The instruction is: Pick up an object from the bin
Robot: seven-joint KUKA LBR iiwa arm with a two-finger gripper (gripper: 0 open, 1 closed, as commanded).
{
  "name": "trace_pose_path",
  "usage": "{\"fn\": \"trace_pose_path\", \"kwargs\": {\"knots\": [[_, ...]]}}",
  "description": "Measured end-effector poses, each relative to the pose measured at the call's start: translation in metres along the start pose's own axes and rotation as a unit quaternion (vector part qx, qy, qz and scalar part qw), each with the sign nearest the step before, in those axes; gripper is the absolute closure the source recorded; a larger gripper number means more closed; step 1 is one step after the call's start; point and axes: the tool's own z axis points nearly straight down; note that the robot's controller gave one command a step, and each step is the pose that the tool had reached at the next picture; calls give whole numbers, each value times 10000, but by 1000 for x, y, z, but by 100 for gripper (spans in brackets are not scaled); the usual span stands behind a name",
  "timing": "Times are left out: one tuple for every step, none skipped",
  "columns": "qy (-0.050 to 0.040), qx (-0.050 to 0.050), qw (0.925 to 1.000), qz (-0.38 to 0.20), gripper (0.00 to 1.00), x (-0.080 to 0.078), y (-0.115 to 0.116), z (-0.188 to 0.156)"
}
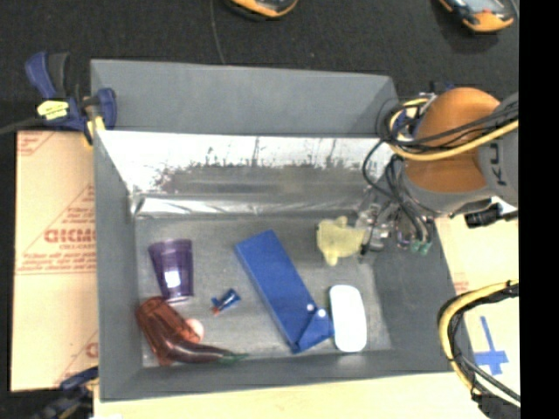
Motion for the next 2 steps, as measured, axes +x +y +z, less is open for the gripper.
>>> {"fn": "trace_pose_path", "kwargs": {"knots": [[-38, -1, 10000, -10, 100, -2, 0, -26], [-34, -2, 10000, -14, 100, -2, 0, -36]]}}
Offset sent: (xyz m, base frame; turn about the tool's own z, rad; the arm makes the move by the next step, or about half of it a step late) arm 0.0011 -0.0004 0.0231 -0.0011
